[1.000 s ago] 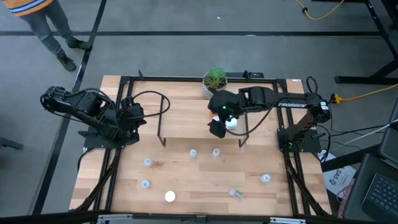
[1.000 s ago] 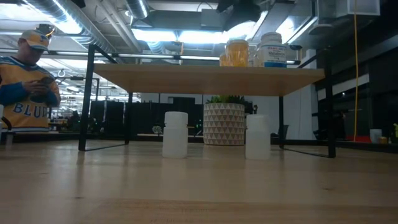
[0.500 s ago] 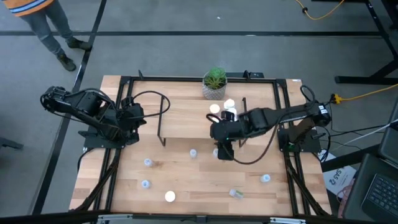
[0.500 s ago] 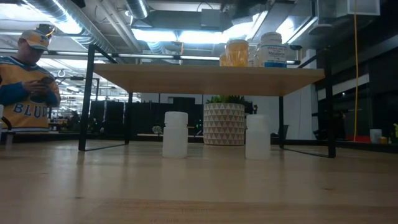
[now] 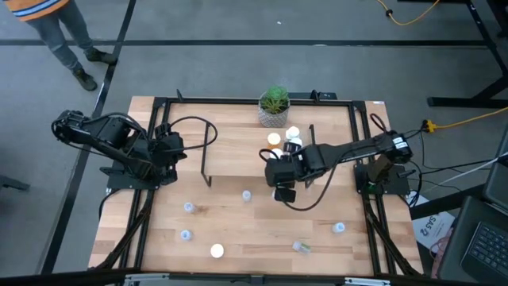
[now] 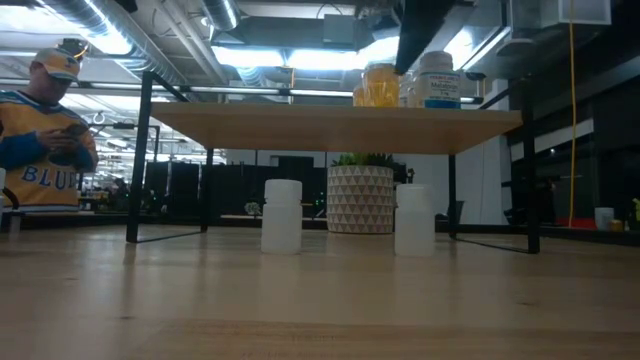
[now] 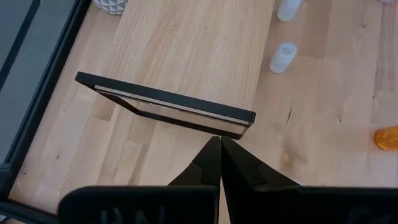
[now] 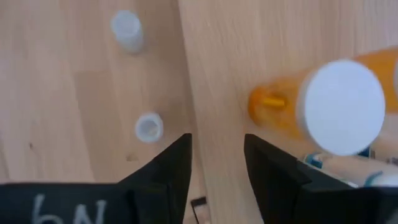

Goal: Pick and place medicine bottles onto shelf by color
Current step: Put the top orange pill bottle on the shelf aligned with the other orange pill bottle, then put the orange pill bottle on the shelf aligned with the other orange pill bottle

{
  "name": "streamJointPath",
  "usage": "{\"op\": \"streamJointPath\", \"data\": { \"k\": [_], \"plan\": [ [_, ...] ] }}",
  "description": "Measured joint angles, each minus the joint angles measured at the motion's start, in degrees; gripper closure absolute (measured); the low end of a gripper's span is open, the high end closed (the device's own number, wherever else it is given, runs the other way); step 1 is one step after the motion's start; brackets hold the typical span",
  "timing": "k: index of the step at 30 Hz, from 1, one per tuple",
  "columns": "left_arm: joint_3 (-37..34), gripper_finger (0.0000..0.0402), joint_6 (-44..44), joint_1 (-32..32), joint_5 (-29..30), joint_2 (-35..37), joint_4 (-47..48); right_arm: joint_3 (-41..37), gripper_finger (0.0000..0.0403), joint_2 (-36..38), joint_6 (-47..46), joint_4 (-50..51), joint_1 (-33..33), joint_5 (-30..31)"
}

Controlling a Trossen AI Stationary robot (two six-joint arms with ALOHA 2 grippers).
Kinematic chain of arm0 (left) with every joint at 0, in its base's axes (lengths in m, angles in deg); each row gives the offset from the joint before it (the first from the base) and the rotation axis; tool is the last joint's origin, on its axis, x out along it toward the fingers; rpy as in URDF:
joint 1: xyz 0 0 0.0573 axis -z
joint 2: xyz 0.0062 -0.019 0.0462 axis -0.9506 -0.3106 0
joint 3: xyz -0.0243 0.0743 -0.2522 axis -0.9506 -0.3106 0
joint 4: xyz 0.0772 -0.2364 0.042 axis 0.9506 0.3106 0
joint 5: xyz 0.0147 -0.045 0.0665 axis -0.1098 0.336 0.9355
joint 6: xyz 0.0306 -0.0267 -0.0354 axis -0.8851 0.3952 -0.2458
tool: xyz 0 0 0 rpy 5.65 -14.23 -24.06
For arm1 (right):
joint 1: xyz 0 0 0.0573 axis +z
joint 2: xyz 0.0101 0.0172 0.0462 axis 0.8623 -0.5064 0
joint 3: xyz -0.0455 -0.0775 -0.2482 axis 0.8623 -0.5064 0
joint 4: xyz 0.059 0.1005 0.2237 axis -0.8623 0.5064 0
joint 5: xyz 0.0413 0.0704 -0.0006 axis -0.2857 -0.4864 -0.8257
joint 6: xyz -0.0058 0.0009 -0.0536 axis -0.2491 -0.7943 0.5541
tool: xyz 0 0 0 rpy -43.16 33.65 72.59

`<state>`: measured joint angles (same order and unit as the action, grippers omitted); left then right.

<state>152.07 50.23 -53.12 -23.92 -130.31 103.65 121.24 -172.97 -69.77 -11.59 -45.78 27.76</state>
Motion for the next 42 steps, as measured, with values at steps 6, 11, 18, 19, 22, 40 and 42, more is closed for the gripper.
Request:
{"op": "streamJointPath", "data": {
  "k": [6,11,18,19,22,40,42],
  "plan": [
    [0.00,0.0401,0.03,0.00,0.01,0.00,0.00,0.02,0.0266,0.13,0.04,-0.96,0.02,2.08],
    [0.00,0.0401,0.06,0.00,0.02,0.00,0.00,0.02,0.0266,0.13,0.26,-0.87,-0.87,3.88],
    [0.00,0.0401,0.08,0.00,0.00,0.00,0.00,0.02,0.0266,0.13,0.43,-0.85,-2.86,4.47],
    [0.00,0.0401,0.08,0.00,0.01,0.00,0.00,0.02,0.0267,0.13,0.46,-0.87,-3.17,4.48],
    [0.00,0.0401,0.10,0.00,0.00,-0.01,0.00,0.02,0.0266,0.13,0.48,-0.85,-3.73,4.48],
    [0.00,0.0401,2.46,0.00,-0.66,-0.81,-0.24,14.87,0.0266,0.26,-4.40,6.27,8.58,-5.15],
    [0.00,0.0401,3.54,0.00,-2.79,-1.66,-0.58,15.59,0.0267,0.26,-7.26,8.09,11.64,-5.04]
  ]
}}
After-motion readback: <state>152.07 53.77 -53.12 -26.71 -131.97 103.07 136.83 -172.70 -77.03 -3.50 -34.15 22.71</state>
